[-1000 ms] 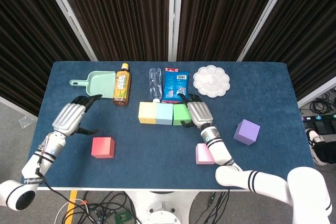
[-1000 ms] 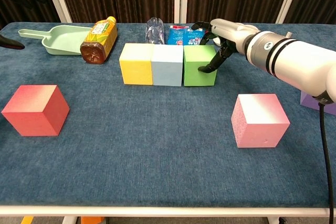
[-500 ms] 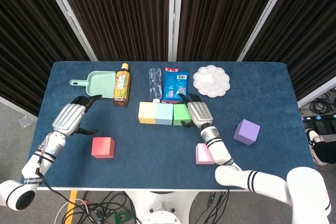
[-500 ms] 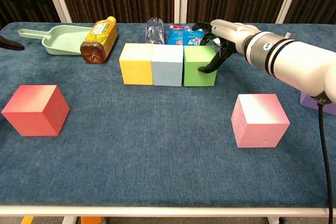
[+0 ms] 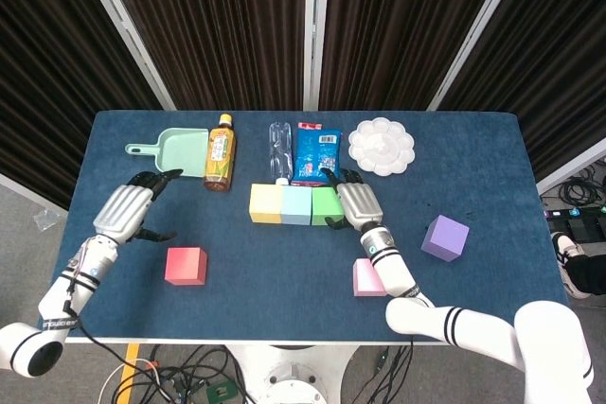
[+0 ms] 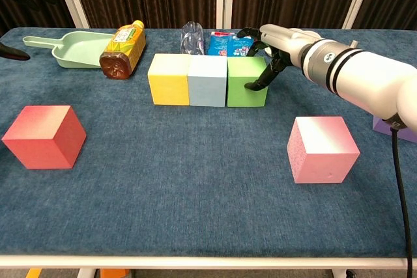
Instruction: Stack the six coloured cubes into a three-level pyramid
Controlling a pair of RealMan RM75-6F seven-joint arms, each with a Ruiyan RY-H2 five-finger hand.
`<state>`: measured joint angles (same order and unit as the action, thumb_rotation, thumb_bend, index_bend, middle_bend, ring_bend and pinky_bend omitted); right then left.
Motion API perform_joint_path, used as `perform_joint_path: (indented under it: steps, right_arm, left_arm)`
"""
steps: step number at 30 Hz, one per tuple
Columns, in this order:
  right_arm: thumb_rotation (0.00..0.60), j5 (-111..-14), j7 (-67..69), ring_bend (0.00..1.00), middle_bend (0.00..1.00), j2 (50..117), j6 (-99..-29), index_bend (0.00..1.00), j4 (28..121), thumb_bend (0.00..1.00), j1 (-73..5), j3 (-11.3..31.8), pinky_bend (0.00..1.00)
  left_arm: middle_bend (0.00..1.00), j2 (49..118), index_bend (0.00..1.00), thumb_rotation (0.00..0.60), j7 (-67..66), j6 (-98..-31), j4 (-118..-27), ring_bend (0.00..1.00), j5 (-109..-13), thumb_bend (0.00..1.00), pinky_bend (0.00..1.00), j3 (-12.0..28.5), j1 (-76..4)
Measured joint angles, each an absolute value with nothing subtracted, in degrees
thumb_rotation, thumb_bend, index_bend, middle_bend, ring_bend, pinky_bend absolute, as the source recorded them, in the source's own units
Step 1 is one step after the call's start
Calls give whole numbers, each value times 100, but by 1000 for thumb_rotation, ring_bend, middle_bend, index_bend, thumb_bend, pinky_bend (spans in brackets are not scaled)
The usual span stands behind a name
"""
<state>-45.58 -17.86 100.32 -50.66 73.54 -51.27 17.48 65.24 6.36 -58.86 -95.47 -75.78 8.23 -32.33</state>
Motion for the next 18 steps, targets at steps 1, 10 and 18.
perform_joint_path:
  steps: [1, 10, 18]
  right_arm:
    - [600, -4555, -1780, 19, 316, 10034, -5062, 0, 7347, 201, -5127, 1752, 0]
    - [600, -4578, -1771, 19, 307, 10047, -5030, 0, 7327, 201, -5144, 1760, 0]
    - [600, -4578, -1773, 19, 295, 10098, -5026, 0, 7282, 201, -5142, 1739, 0]
  left_arm:
    - [134, 6524, 85, 600, 636, -5883, -9546, 190, -7580, 86, 136, 823, -3235]
    - [134, 6531, 85, 600, 617, -5880, -9551, 190, -7573, 87, 136, 821, -3238]
    - [135, 6537, 85, 600, 637, -5877, -9538, 190, -7568, 86, 136, 820, -3235]
